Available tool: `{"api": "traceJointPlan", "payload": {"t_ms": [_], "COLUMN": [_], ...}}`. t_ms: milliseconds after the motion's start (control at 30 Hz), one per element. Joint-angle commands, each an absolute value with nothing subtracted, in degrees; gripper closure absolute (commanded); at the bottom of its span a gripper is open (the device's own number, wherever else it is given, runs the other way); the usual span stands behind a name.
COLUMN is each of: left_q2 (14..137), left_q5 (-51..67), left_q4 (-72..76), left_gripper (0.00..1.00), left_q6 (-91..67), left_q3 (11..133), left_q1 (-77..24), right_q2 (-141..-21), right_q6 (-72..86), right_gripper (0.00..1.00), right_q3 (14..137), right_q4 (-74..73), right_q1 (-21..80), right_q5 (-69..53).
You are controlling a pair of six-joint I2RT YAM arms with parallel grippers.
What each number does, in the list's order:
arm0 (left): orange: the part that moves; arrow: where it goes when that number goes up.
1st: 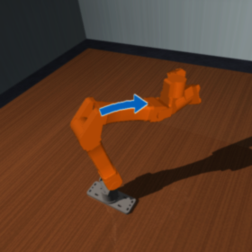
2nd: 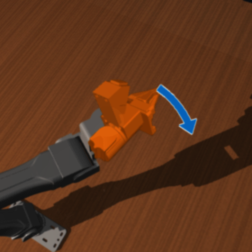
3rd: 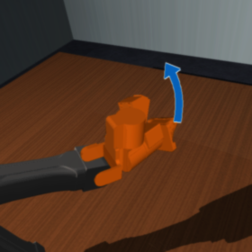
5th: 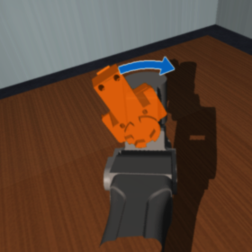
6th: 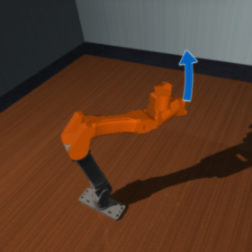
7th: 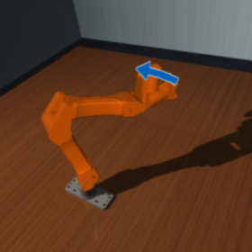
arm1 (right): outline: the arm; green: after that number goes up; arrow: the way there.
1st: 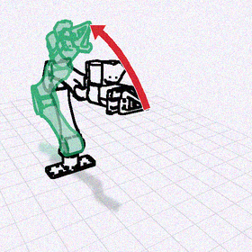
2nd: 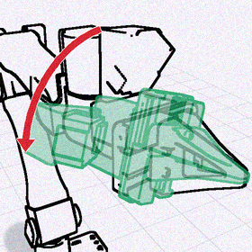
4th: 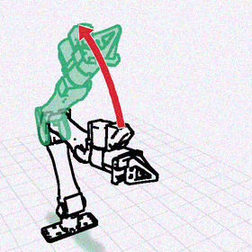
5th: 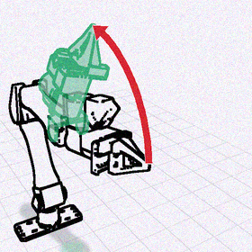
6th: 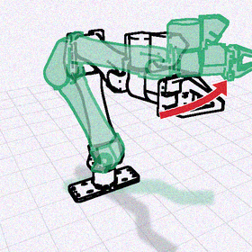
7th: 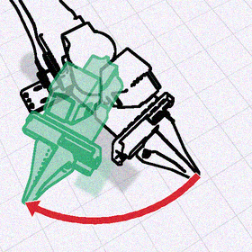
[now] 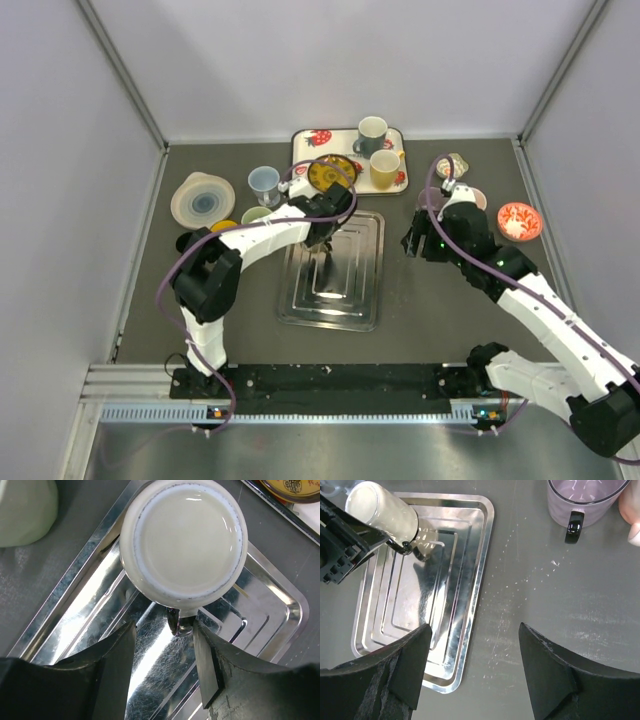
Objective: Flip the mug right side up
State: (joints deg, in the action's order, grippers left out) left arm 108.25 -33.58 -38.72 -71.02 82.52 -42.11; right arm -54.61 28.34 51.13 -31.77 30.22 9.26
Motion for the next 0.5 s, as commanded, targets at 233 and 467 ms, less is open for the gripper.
{"api": "traceJointPlan", "payload": {"t_ms": [233, 467], "left_q2": [109.86, 111.09], "left_q5": [-30.77, -31.11], "left_q4": [-36.91, -37.79], "left_gripper": [0.44, 0.43], "left_q6": [-68.12, -69.69], "left_q3": [86.83, 88.42], "left_q1": [-41.31, -40.26], "right_q2": [-54.58, -54.58], "right_q6": [29.00, 29.18], "right_gripper": [0.30, 0.30], "right_q3": [49.04, 48.69], "right_q4": [-27.60, -27.07], "right_q1": [30.59, 30.50], "right_q5": [7.03, 6.15]}}
